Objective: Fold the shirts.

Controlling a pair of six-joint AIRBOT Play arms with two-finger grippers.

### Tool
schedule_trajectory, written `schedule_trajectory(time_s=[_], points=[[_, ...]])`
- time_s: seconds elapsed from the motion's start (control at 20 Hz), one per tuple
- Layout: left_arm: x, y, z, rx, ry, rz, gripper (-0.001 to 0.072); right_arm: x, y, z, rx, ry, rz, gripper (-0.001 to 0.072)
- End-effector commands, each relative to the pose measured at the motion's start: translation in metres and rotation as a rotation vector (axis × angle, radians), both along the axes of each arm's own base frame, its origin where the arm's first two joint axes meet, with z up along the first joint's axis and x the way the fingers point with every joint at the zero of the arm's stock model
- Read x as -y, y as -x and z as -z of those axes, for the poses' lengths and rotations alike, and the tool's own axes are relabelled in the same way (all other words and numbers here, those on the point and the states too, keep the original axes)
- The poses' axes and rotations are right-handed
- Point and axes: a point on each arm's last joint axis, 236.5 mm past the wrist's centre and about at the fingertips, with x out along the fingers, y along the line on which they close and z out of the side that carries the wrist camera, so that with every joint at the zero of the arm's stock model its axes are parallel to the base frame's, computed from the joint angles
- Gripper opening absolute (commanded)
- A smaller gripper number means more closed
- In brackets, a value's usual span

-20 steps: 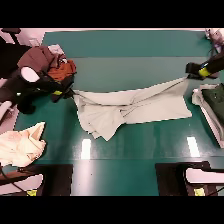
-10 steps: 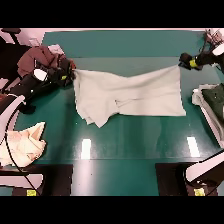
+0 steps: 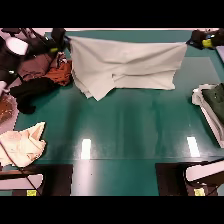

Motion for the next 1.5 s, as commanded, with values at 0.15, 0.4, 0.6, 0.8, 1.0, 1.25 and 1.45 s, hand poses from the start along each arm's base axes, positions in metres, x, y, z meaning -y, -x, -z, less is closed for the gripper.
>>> schedule_trajectory(time_s=[0.15, 0.4, 0.6, 0.8, 1.0, 1.25, 1.45], points=[[0.019, 0.185, -0.162, 0.298, -0.168, 0.217, 0.0028, -0.037, 0.156, -0.136, 0.277, 0.205, -0.098, 0.0022], [0.017, 0.352, -0.282, 0.669, 0.005, 0.270, 0.0026, -0.060, 0.293, -0.255, 0.720, 0.339, 0.008, 0.0021], [0.007, 0.310, -0.194, 0.280, -0.062, 0.192, 0.0028, -0.015, 0.306, -0.262, 0.667, 0.369, 0.220, 0.0020], [0.014, 0.215, -0.007, -0.187, -0.261, 0.157, 0.0029, 0.012, 0.209, -0.095, 0.092, 0.305, 0.204, 0.0022], [0.023, 0.122, 0.130, -0.303, -0.305, 0.076, 0.0029, 0.015, 0.114, 0.065, -0.157, 0.197, 0.169, 0.0022], [0.031, 0.061, 0.289, -0.519, -0.244, -0.029, 0.0031, 0.008, 0.037, 0.222, -0.375, 0.026, 0.177, 0.0029], [0.014, 0.029, 0.291, -0.519, -0.047, -0.167, 0.0515, 0.023, -0.014, 0.216, -0.334, -0.009, 0.189, 0.0324]])
